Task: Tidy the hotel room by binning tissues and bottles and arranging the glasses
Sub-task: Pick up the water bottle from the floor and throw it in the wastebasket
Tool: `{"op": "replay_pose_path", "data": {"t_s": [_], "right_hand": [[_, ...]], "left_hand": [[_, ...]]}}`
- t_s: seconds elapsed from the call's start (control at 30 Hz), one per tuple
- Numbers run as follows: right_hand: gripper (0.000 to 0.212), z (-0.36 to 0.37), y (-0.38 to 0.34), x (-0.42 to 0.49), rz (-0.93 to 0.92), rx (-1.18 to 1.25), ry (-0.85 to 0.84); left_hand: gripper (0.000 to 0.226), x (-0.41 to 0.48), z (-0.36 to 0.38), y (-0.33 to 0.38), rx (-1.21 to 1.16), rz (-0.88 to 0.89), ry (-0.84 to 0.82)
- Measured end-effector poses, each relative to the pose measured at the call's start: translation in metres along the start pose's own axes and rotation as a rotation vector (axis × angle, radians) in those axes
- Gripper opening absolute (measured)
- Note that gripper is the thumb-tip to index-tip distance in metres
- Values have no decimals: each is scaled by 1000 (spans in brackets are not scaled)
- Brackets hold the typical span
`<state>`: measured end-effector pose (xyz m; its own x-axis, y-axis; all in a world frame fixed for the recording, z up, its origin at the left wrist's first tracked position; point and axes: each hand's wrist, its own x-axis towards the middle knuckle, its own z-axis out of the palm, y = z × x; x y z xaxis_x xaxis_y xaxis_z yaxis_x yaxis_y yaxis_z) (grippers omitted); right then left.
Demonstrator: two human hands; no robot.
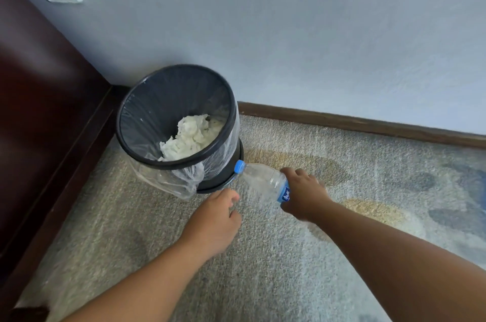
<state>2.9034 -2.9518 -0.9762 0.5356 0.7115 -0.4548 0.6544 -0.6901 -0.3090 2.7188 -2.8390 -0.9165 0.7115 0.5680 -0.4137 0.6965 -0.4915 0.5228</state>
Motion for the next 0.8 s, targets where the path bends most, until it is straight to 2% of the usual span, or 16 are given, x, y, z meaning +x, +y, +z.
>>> {"op": "replay_pose_path", "data": {"t_s": [0.17,0.4,0.57,0.8], "right_hand": [[87,-80,1,-26,-6,88,54],[91,-165,-33,-43,-183,305,156],[81,-205,-82,-50,-336,515,192],[75,-238,-162,-50,-505,595,228]], "left_hand": [[25,-14,-29,49,-31,65,73],[26,-29,-84,96,-57,117,222],[27,-44,-138,104,-52,83,372],[30,-61,-225,88,-17,25,566]]}}
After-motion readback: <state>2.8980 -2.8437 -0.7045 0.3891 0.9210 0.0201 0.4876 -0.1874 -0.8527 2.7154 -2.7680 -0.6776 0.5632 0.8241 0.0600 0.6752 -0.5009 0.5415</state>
